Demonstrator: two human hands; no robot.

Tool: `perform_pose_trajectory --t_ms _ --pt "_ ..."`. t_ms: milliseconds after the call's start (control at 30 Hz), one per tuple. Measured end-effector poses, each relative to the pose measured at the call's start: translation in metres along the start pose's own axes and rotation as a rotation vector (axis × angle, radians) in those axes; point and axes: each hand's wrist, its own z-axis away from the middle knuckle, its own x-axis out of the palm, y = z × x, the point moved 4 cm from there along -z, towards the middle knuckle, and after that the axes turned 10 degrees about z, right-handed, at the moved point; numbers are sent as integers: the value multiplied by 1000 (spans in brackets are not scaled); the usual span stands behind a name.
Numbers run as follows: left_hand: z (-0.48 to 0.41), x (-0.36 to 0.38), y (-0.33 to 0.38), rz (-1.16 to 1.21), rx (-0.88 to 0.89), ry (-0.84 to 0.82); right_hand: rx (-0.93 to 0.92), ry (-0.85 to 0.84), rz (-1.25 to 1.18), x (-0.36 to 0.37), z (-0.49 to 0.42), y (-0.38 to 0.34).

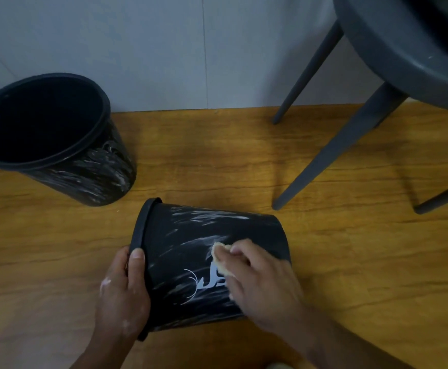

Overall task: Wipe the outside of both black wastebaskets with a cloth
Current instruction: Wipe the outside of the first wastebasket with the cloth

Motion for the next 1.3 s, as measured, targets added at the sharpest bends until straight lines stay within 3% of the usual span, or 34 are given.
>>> perform_pose_trajectory --t_ms 167,233,333,400,600,800,1033,1200,1300 --pt "1 2 3 33 -11 -10 282 102 86 -14 -14 54" --pt "0 3 3 32 -7 -9 226 99 76 -9 -16 30" --pt "-1 2 0 54 -19 -19 -3 12 26 3 -9 -16" --pt "-1 1 -1 58 -10 -25 -64 -22 23 3 -12 -9" --pt "-4 2 -1 60 0 -32 199 81 87 -7 -27 44" --pt "-6 2 0 76 -14 -62 -50 -18 21 8 -21 -16" --pt "-8 3 -2 128 -12 -88 224 49 70 -1 -45 38" --pt "-10 3 -5 141 -8 -124 47 -48 -39 2 -35 -30" --pt "-10 2 -5 152 13 -157 6 -54 1 6 -38 -22"
